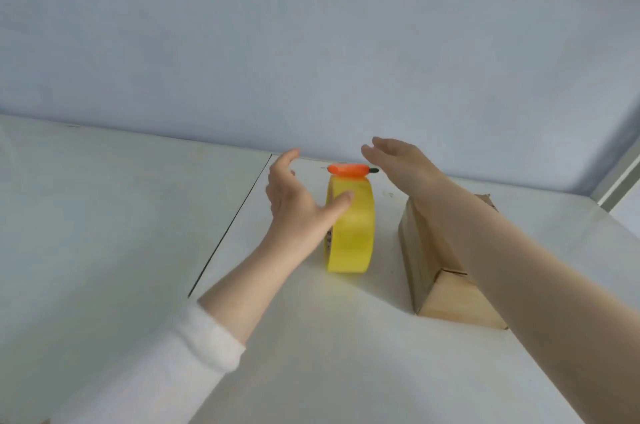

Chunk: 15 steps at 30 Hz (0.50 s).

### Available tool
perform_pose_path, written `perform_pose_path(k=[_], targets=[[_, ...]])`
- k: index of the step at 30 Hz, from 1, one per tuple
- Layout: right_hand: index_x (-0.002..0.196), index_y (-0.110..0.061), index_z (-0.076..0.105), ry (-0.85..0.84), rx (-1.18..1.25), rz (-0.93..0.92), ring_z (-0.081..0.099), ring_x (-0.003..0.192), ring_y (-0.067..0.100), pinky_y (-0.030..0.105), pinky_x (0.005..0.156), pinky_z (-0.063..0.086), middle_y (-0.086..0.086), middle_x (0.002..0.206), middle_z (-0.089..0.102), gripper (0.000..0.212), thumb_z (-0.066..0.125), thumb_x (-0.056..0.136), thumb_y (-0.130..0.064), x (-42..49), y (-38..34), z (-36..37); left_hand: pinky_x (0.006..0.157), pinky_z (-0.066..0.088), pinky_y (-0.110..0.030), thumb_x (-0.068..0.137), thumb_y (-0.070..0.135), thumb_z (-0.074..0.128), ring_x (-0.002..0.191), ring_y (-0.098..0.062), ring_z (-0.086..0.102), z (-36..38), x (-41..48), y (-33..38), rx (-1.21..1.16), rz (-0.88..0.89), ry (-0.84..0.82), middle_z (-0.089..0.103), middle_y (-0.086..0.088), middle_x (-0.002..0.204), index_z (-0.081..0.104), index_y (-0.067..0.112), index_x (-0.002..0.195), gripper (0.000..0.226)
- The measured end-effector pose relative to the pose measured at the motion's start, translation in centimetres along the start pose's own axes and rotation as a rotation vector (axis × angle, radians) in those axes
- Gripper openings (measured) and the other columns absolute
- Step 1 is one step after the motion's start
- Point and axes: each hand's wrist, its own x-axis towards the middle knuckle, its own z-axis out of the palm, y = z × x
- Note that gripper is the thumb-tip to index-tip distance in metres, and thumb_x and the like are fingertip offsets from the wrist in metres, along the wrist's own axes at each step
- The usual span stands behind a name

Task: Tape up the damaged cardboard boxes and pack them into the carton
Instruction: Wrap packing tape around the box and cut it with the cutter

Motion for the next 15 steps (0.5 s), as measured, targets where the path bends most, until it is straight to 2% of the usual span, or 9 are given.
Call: perform_pose_path(k=[3, 6, 9, 12, 15], targets=[[0.130, -0.017, 0.055, -0.114, -0.116, -0.025, 0.052, 0.114, 0.011, 0.021, 0.090, 0.033, -0.002, 0.126, 0.057, 0.046, 0.053, 0.092, -0.043, -0.1, -0.4, 0.6, 0.096, 0.025, -0.024, 0.059, 0.040, 0.070, 0.130, -0.008, 0.026, -1.1, -1.5, 0.0, -0.164, -0.158, -0.094, 0.022, 0.010, 0.134, 0.017, 0.035, 0.130, 0.089], [0.098, -0.017, 0.071, -0.200, -0.175, -0.060, 0.054, 0.080, 0.011, 0.023, 0.075, 0.040, 0.001, 0.089, 0.063, 0.036, 0.052, 0.090, -0.047, -1.2, -0.8, 0.4, 0.098, 0.024, -0.025, 0.059, 0.049, 0.062, 0.134, -0.004, 0.023, -1.6, -2.4, -0.1, -0.204, -0.269, -0.210, 0.020, 0.008, 0.147, 0.016, 0.035, 0.137, 0.092], [0.089, -0.021, 0.073, -0.242, -0.198, -0.148, 0.051, 0.057, -0.002, 0.010, 0.058, 0.040, -0.011, 0.069, 0.065, 0.027, 0.056, 0.089, -0.042, -2.6, -1.3, -0.6, 0.099, 0.022, -0.024, 0.062, 0.051, 0.059, 0.132, 0.002, 0.023, -1.7, -2.4, 0.3, -0.207, -0.246, -0.273, 0.023, 0.013, 0.147, 0.021, 0.035, 0.140, 0.088], [0.083, -0.015, 0.071, -0.208, -0.136, -0.195, 0.047, 0.041, 0.002, 0.011, 0.045, 0.040, -0.008, 0.062, 0.062, 0.015, 0.062, 0.089, -0.027, -3.4, -1.7, -1.2, 0.103, 0.025, -0.025, 0.064, 0.047, 0.060, 0.125, 0.010, 0.031, -1.6, -2.1, 1.1, -0.196, -0.178, -0.342, 0.033, 0.020, 0.143, 0.039, 0.040, 0.126, 0.066], [0.078, -0.017, 0.066, -0.097, -0.075, -0.210, 0.047, 0.037, 0.001, 0.014, 0.042, 0.041, -0.006, 0.065, 0.061, 0.011, 0.064, 0.088, -0.020, -3.9, -1.7, -1.3, 0.109, 0.027, -0.027, 0.067, 0.044, 0.061, 0.130, -0.001, 0.038, -1.2, -2.4, 1.5, -0.173, -0.101, -0.413, 0.050, 0.022, 0.133, 0.053, 0.036, 0.117, 0.051]])
